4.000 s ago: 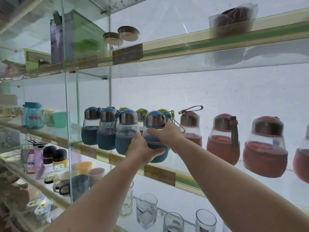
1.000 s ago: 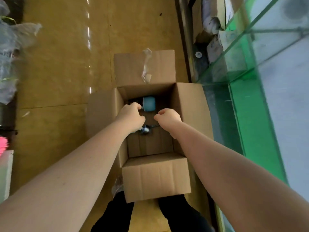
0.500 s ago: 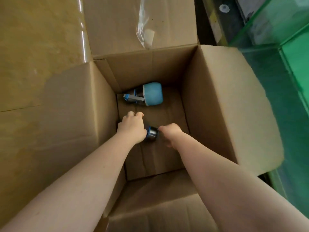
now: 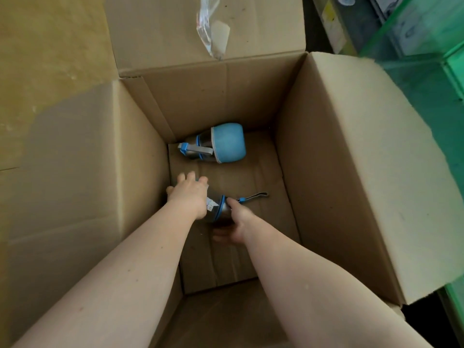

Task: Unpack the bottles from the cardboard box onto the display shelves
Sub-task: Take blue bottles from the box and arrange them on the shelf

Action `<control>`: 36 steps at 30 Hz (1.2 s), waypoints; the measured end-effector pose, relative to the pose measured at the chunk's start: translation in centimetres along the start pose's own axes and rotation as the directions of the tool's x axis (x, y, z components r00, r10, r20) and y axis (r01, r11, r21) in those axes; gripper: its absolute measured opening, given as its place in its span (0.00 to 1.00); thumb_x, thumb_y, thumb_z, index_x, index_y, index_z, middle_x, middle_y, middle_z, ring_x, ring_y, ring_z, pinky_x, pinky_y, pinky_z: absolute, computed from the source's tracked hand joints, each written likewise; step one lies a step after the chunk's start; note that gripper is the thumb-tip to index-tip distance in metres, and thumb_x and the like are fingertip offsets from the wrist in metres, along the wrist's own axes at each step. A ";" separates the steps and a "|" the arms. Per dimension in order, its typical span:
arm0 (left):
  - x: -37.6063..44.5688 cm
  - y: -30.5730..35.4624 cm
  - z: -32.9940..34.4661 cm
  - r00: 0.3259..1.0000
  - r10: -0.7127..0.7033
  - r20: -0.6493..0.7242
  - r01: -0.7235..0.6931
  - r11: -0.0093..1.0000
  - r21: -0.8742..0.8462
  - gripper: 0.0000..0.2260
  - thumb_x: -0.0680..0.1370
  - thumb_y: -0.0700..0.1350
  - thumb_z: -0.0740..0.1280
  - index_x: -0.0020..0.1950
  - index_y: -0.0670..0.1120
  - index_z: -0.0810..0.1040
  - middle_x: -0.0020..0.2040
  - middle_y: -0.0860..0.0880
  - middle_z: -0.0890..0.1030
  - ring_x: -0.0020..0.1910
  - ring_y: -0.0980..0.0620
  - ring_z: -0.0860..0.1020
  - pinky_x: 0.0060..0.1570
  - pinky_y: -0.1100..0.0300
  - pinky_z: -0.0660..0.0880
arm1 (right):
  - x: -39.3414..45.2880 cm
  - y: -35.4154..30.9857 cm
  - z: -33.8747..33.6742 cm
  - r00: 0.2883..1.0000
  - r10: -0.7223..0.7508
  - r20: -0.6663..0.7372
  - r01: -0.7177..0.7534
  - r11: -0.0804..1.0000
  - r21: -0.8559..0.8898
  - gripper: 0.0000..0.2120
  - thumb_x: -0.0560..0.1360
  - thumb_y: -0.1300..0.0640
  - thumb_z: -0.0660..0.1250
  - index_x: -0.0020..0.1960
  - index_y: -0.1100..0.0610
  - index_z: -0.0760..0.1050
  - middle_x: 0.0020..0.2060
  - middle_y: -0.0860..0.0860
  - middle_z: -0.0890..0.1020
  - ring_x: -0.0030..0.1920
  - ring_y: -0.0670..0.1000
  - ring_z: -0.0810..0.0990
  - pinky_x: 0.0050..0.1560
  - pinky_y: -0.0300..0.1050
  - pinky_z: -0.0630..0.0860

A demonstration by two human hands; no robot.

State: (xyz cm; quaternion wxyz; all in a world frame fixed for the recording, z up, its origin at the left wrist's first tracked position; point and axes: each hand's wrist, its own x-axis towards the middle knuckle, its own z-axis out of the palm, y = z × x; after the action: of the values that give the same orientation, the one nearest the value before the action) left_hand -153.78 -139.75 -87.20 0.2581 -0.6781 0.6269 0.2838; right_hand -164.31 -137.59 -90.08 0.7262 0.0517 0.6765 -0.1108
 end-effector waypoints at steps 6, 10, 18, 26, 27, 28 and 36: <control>0.6 -0.6 0.2 0.997 -0.048 0.067 0.047 0.999 0.009 0.40 0.71 0.40 0.73 0.76 0.50 0.53 0.74 0.45 0.57 0.72 0.42 0.56 0.66 0.46 0.65 | 0.6 -1.2 0.4 1.000 0.019 0.018 -0.022 0.987 0.160 0.22 0.76 0.52 0.66 0.66 0.61 0.68 0.64 0.60 0.73 0.64 0.61 0.73 0.61 0.59 0.71; 0.7 -0.1 -0.2 0.992 -0.094 0.080 0.100 0.993 -0.063 0.39 0.70 0.41 0.73 0.75 0.49 0.55 0.70 0.45 0.61 0.69 0.42 0.60 0.65 0.47 0.68 | 1.0 -2.2 0.3 0.999 -0.043 -0.012 0.044 0.989 0.140 0.22 0.74 0.52 0.69 0.64 0.60 0.70 0.58 0.60 0.77 0.57 0.59 0.78 0.52 0.55 0.74; -0.1 0.3 -1.5 0.988 -0.073 -0.136 0.070 0.997 -0.032 0.48 0.66 0.52 0.76 0.76 0.51 0.48 0.70 0.46 0.63 0.68 0.44 0.60 0.60 0.51 0.70 | -0.1 -3.5 0.4 0.925 -0.334 -0.183 0.361 0.921 0.147 0.25 0.68 0.49 0.73 0.60 0.60 0.72 0.48 0.56 0.81 0.45 0.55 0.81 0.53 0.52 0.80; -3.5 0.1 -4.0 0.929 -0.068 -0.365 0.038 0.995 -0.088 0.44 0.60 0.61 0.76 0.69 0.47 0.61 0.67 0.48 0.69 0.67 0.47 0.66 0.62 0.52 0.66 | -6.0 -4.8 0.5 0.751 -0.652 -0.105 0.654 0.756 -0.014 0.27 0.70 0.50 0.72 0.66 0.55 0.68 0.51 0.53 0.77 0.48 0.51 0.78 0.44 0.43 0.78; -4.1 0.2 -4.4 0.912 -0.071 -0.404 0.022 0.992 -0.125 0.43 0.60 0.61 0.76 0.68 0.47 0.62 0.65 0.48 0.70 0.66 0.47 0.67 0.61 0.53 0.67 | -7.1 -5.0 0.7 0.720 -0.688 -0.090 0.687 0.725 -0.044 0.26 0.70 0.50 0.72 0.65 0.54 0.69 0.51 0.51 0.77 0.47 0.50 0.78 0.44 0.42 0.78; -4.6 0.2 -4.9 0.897 -0.083 -0.433 0.008 0.985 -0.172 0.42 0.60 0.61 0.76 0.67 0.47 0.63 0.64 0.48 0.71 0.65 0.46 0.68 0.60 0.53 0.68 | -8.2 -5.4 1.0 0.692 -0.718 -0.080 0.714 0.696 -0.070 0.26 0.69 0.50 0.72 0.64 0.54 0.69 0.50 0.50 0.77 0.47 0.49 0.78 0.45 0.42 0.78; -8.9 1.0 -11.3 0.866 -0.223 -0.449 -0.129 0.766 -0.629 0.41 0.52 0.63 0.76 0.61 0.49 0.69 0.58 0.50 0.77 0.59 0.46 0.75 0.55 0.52 0.75 | -18.3 -8.8 2.5 0.458 -0.888 0.044 0.860 0.430 -0.275 0.36 0.64 0.46 0.76 0.67 0.56 0.68 0.56 0.51 0.78 0.53 0.50 0.79 0.52 0.45 0.78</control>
State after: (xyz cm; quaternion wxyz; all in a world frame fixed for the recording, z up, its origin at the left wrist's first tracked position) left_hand -154.58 -141.54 -72.97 -0.1523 -0.7902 0.5188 0.2885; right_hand -164.98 -145.02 -70.99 0.5258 -0.3950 0.6511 -0.3789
